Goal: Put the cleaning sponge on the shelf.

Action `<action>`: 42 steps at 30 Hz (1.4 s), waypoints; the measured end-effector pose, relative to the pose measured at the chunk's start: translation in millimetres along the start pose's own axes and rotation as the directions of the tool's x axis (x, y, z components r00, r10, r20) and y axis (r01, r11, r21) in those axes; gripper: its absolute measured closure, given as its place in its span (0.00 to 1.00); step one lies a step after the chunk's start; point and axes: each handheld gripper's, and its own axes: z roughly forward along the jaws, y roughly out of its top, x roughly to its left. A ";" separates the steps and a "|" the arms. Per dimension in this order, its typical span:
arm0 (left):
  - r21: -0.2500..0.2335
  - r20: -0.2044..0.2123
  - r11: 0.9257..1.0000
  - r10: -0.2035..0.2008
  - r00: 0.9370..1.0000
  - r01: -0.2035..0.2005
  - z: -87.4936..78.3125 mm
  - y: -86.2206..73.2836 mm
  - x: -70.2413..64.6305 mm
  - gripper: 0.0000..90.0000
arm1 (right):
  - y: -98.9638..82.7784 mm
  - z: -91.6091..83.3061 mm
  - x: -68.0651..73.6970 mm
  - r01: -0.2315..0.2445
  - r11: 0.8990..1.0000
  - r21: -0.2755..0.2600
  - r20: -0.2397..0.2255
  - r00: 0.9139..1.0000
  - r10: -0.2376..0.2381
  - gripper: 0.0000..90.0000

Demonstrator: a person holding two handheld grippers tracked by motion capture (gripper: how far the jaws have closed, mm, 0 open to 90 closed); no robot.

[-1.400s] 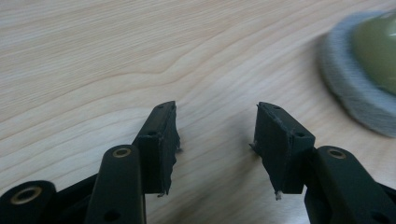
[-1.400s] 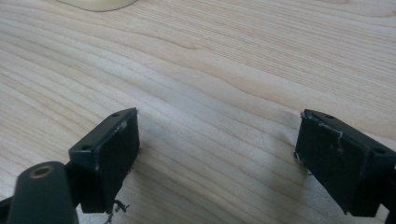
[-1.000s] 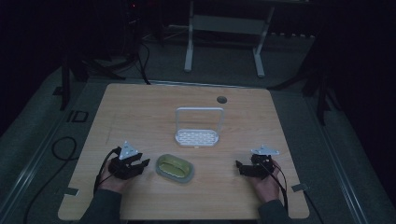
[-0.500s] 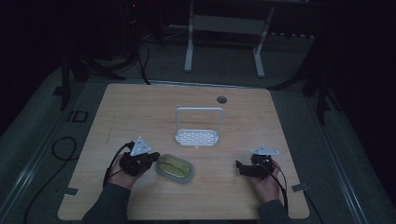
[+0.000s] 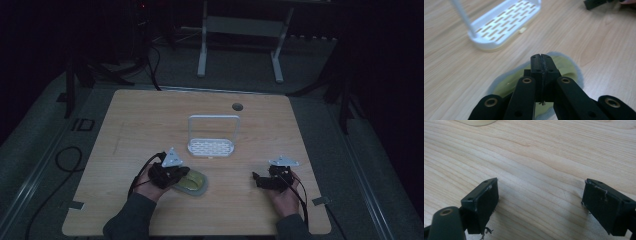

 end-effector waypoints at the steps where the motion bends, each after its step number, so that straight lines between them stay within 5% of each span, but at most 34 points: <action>1: 0.002 0.005 1.000 0.006 1.000 -0.006 2.2 1.6 -2.3 0.99 | 0.0 0.0 0.0 0.000 1.000 0.000 0.000 1.000 0.000 0.15; 16: 0.049 0.057 0.995 0.083 0.995 -0.086 28.3 17.2 -21.2 1.00 | -0.1 -0.1 0.3 -0.002 1.000 0.000 0.001 1.000 0.002 0.15; 28: 0.062 0.038 0.996 0.057 0.998 -0.059 33.8 17.8 -15.4 1.00 | -0.1 -0.1 0.3 -0.003 1.000 0.000 0.002 1.000 0.003 0.15; 36: 0.068 0.090 0.993 0.086 0.992 -0.092 26.9 17.0 -21.9 1.00 | -0.1 -0.1 0.4 -0.003 1.000 0.000 0.002 1.000 0.003 0.15; 42: 0.086 0.079 0.992 0.080 0.994 -0.087 29.0 13.5 -17.9 1.00 | -0.1 -0.1 0.4 -0.003 1.000 0.000 0.002 1.000 0.003 0.15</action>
